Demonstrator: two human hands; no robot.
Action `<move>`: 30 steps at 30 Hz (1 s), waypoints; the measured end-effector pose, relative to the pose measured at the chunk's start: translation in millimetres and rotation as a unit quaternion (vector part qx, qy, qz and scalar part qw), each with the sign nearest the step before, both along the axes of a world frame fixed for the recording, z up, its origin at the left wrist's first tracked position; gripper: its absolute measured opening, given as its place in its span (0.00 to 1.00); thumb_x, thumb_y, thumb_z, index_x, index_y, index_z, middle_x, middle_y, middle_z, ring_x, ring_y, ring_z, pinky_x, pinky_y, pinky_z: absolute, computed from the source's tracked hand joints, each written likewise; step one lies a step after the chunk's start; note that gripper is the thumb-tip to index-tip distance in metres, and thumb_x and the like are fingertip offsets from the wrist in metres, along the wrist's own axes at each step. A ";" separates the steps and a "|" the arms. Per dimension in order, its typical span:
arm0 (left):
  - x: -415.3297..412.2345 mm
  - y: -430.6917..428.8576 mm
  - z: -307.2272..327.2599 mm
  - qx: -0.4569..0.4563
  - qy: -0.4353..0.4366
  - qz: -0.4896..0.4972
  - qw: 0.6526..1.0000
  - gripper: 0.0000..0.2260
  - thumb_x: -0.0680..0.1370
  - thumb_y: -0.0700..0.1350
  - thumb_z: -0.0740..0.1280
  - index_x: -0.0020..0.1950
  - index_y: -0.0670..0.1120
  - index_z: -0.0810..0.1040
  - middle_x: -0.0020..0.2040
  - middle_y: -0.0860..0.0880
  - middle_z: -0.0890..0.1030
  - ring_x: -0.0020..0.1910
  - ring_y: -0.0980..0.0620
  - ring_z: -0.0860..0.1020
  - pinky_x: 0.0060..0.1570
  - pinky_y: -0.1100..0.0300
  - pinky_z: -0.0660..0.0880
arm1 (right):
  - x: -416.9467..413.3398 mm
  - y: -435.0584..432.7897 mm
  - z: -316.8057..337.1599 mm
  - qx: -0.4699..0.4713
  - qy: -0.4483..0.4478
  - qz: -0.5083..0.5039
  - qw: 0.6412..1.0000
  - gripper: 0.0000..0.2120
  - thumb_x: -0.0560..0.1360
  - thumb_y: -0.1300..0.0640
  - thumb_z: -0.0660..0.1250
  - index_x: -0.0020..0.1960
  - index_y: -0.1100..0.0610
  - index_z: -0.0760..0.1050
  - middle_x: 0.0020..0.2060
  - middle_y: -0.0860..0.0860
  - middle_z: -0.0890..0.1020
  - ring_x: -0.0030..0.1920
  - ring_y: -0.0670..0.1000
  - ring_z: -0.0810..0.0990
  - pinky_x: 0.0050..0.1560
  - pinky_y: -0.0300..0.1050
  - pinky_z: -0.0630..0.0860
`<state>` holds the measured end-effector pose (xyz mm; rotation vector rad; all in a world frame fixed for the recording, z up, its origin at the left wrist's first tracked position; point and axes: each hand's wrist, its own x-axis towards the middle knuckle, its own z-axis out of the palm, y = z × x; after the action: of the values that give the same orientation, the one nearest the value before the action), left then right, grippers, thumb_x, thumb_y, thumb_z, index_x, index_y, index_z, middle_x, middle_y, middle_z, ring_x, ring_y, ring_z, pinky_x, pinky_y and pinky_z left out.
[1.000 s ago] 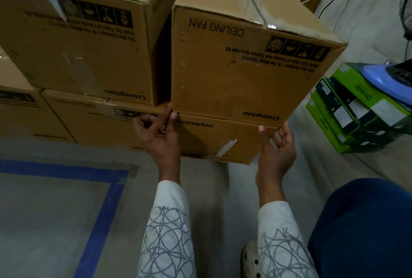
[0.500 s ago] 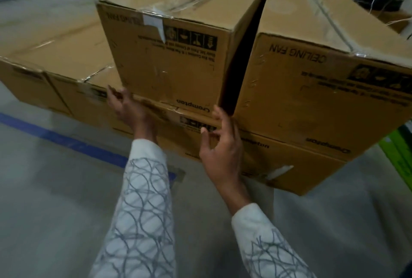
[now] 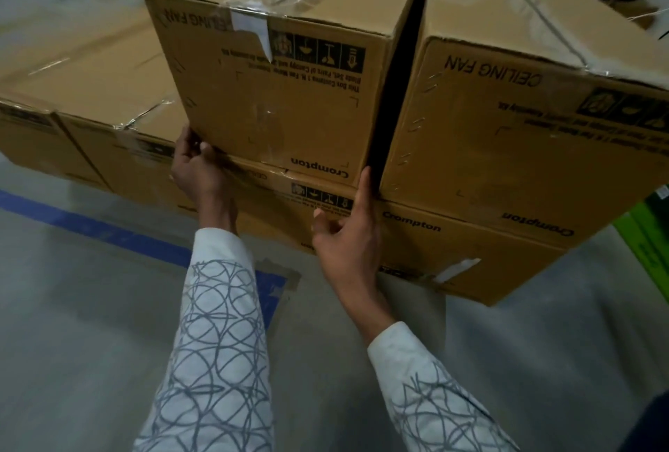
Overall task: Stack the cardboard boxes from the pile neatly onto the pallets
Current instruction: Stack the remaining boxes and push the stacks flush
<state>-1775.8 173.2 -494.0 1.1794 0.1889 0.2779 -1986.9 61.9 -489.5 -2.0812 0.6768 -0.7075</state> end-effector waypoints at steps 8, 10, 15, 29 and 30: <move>-26.0 -6.3 1.5 -0.054 -0.012 0.003 0.998 0.26 0.77 0.27 0.59 0.71 0.45 0.80 0.68 0.47 0.81 0.69 0.46 0.77 0.64 0.58 0.78 | -5.9 25.6 -4.1 0.000 -0.043 0.005 0.999 0.48 0.77 0.49 0.71 0.84 0.44 0.40 0.83 0.41 0.42 0.82 0.54 0.56 0.71 0.59 0.72; -30.0 -6.7 5.0 -0.054 -0.013 0.009 0.998 0.25 0.77 0.27 0.59 0.71 0.44 0.79 0.68 0.47 0.81 0.69 0.47 0.77 0.65 0.57 0.77 | -5.1 27.8 -6.4 0.000 -0.049 0.007 0.999 0.48 0.75 0.49 0.71 0.83 0.43 0.43 0.82 0.38 0.39 0.79 0.57 0.64 0.65 0.60 0.77; -36.0 -5.3 8.1 -0.060 -0.025 0.014 0.998 0.26 0.77 0.25 0.57 0.71 0.41 0.78 0.69 0.46 0.79 0.69 0.49 0.76 0.61 0.66 0.76 | -5.7 22.0 -8.3 0.030 -0.098 0.010 0.995 0.32 0.72 0.59 0.75 0.70 0.43 0.66 0.82 0.43 0.49 0.59 0.60 0.82 0.49 0.34 0.79; -37.1 0.8 -7.2 0.002 -0.068 0.001 0.998 0.24 0.77 0.28 0.66 0.72 0.41 0.77 0.69 0.47 0.80 0.68 0.54 0.78 0.65 0.60 0.76 | -12.1 23.9 0.7 0.093 -0.153 0.004 0.984 0.23 0.72 0.62 0.77 0.61 0.47 0.75 0.79 0.41 0.55 0.33 0.46 0.79 0.39 0.43 0.79; -36.8 0.7 -7.7 0.004 -0.069 0.002 0.998 0.24 0.77 0.28 0.66 0.72 0.42 0.78 0.69 0.47 0.80 0.68 0.54 0.78 0.65 0.59 0.76 | -12.5 24.7 1.1 0.098 -0.155 0.005 0.983 0.23 0.72 0.61 0.77 0.62 0.47 0.75 0.79 0.40 0.55 0.34 0.46 0.79 0.39 0.41 0.79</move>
<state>-1812.5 173.9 -501.7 1.1630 0.0696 0.3624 -1999.4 86.5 -488.4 -1.7461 0.5353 -0.8986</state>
